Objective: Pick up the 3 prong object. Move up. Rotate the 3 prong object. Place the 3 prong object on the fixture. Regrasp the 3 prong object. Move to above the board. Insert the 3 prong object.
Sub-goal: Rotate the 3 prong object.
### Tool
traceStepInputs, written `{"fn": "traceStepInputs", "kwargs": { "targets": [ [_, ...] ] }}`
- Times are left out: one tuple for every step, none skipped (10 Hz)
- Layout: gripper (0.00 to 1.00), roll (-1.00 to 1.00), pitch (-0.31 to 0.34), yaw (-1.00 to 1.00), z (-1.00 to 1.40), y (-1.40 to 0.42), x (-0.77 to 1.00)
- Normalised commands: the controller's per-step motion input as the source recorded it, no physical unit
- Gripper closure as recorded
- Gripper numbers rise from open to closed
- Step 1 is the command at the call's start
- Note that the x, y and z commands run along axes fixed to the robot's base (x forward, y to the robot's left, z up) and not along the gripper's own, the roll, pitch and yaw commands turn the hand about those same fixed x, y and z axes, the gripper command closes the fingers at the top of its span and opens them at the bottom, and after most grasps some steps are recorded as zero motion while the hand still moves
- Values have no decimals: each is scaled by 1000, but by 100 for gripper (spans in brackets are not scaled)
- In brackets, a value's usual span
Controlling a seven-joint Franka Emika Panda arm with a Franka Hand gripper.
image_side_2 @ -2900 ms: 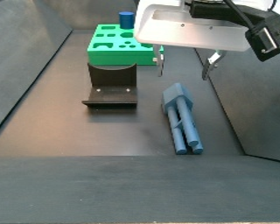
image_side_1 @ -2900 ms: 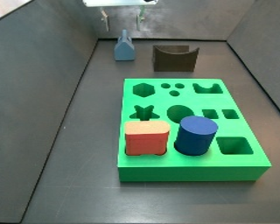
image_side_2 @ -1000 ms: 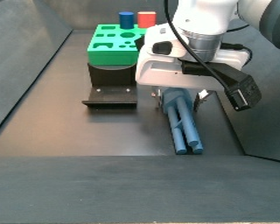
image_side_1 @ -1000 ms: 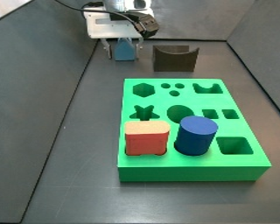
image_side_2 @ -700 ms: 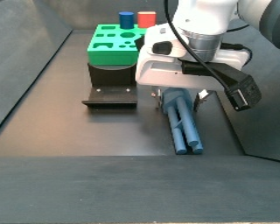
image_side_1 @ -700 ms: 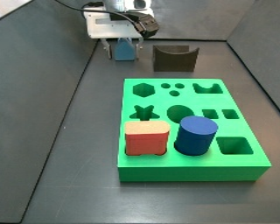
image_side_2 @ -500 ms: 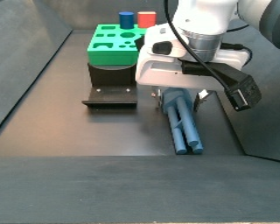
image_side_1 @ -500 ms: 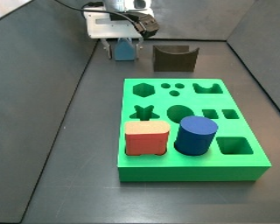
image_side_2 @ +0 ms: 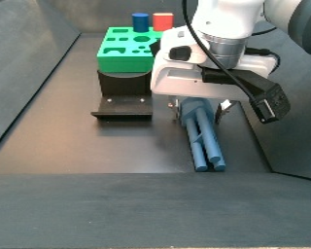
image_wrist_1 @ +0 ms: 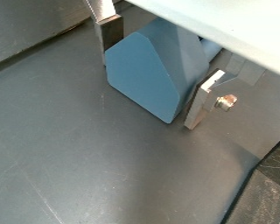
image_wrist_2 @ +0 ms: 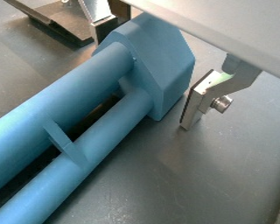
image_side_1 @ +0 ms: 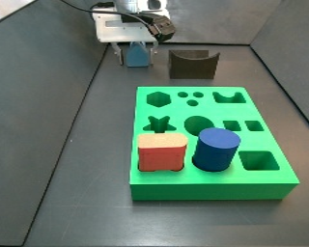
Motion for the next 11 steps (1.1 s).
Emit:
{"fn": "traceStepInputs", "kwargs": {
  "targets": [
    [0, 150, -13, -11, -169, 8, 28],
    [0, 150, -13, -11, -169, 8, 28],
    [0, 150, -13, -11, -169, 8, 28],
    [0, 149, -13, -11, -169, 8, 28],
    [0, 149, -13, -11, -169, 8, 28],
    [0, 149, -13, -11, -169, 8, 28],
    [0, 149, -13, -11, -169, 8, 28],
    [0, 149, -13, -11, -169, 8, 28],
    [0, 149, -13, -11, -169, 8, 28],
    [0, 149, -13, -11, -169, 8, 28],
    [0, 149, -13, -11, -169, 8, 28]
  ]
}}
